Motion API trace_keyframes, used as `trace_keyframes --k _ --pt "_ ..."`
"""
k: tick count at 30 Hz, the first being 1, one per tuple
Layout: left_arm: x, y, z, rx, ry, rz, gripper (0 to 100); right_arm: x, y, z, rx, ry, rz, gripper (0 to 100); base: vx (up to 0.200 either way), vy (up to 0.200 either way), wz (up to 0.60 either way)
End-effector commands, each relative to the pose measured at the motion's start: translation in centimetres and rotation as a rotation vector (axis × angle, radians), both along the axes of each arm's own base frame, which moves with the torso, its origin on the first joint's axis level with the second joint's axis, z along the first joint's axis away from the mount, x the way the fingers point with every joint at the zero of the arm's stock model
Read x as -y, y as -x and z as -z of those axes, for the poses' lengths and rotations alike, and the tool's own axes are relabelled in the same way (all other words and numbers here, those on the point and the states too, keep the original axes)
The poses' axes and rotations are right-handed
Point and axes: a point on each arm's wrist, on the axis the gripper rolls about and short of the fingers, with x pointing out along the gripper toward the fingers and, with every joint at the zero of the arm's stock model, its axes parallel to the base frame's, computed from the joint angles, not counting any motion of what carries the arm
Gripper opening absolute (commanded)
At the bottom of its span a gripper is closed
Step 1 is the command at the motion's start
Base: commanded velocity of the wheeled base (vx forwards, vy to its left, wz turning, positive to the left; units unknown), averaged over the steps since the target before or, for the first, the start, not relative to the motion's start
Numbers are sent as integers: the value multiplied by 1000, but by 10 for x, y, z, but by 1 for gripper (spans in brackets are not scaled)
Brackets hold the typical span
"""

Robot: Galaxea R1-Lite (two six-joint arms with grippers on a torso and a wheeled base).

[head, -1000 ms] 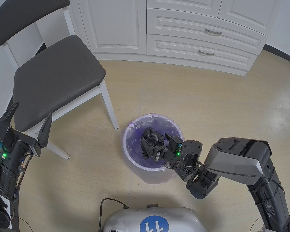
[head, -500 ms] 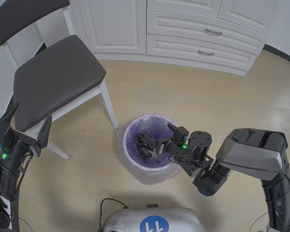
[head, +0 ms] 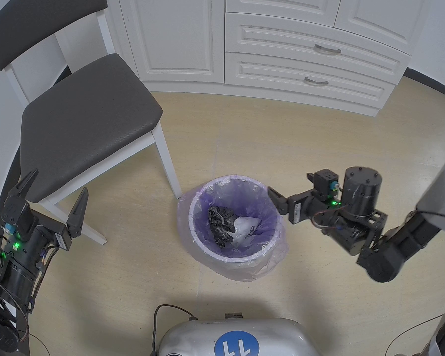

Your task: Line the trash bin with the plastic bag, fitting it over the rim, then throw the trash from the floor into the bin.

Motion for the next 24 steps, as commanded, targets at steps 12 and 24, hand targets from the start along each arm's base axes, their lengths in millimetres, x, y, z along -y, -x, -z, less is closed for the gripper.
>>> trace_keyframes --k 12,24 --pt "-4 9 -5 23 153 31 100 169 147 -79 -122 86 521 100 0 0 0" --pt "-25 31 -28 183 235 -52 100 183 224 -86 96 1 590 100 0 0 0"
